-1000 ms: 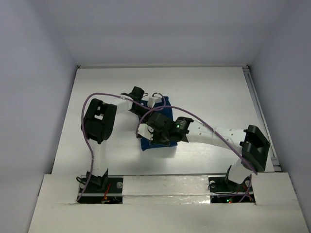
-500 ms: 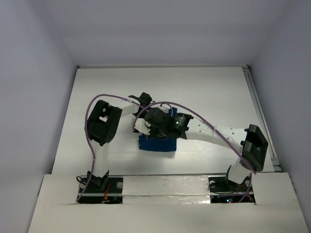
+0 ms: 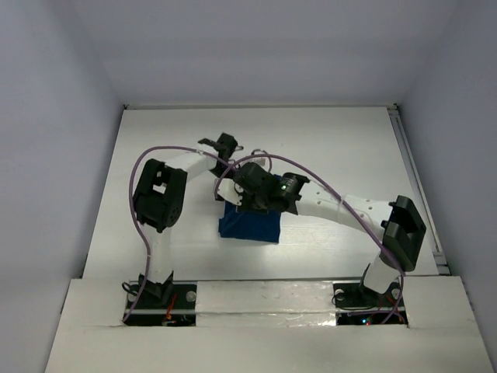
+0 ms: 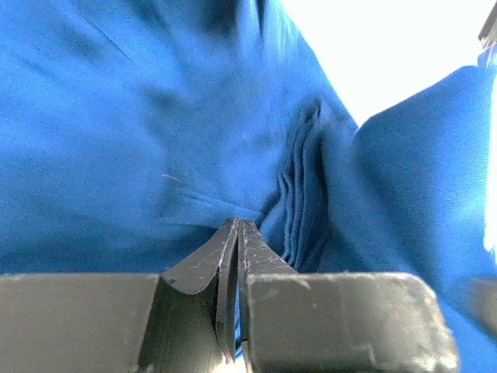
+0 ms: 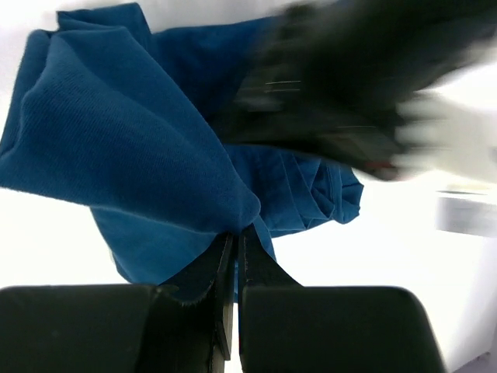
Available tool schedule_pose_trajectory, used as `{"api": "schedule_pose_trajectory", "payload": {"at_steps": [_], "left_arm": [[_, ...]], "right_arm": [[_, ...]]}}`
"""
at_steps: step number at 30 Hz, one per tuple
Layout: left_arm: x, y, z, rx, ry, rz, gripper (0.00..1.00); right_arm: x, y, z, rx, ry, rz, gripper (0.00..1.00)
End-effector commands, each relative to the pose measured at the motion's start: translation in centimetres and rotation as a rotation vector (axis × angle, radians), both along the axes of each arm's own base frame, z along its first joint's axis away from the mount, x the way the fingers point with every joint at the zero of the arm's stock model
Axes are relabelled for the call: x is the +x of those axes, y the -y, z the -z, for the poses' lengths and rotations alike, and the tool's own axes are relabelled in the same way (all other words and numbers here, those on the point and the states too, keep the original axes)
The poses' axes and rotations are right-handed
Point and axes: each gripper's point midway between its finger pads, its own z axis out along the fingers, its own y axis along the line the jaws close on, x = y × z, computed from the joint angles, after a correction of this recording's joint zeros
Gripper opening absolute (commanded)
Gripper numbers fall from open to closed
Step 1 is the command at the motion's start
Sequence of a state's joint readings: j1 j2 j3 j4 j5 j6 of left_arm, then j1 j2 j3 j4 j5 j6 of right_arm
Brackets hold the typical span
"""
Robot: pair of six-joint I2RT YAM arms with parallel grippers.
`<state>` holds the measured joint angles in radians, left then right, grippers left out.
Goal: Fold and stack the t-shirts
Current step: Fold the long partially folded tshirt into a neat square
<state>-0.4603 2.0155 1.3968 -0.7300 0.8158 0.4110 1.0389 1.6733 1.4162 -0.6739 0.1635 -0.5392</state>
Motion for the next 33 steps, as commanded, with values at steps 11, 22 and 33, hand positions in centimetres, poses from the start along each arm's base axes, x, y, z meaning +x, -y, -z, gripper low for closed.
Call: {"api": "schedule_pose_trajectory", "payload": {"at_steps": [11,22,33], "left_arm": [[9.2,0.5,-4.2,-0.065,0.134,-0.096,0.0],[7.7,-0.8,1.1,0.01,0.08,-0.121,0.0],[5.4,-0.6,2.0,-0.02,0.022,-0.091,0.0]], "right_arm": [[4.4,-0.6,-2.4,0.053,0.071,0.061,0.0],[7.4,-0.1,-3.0,0.068,0.085,0.105,0.0],[10.4,0.3,-2.5,0.039,0.098,0.145,0.0]]}}
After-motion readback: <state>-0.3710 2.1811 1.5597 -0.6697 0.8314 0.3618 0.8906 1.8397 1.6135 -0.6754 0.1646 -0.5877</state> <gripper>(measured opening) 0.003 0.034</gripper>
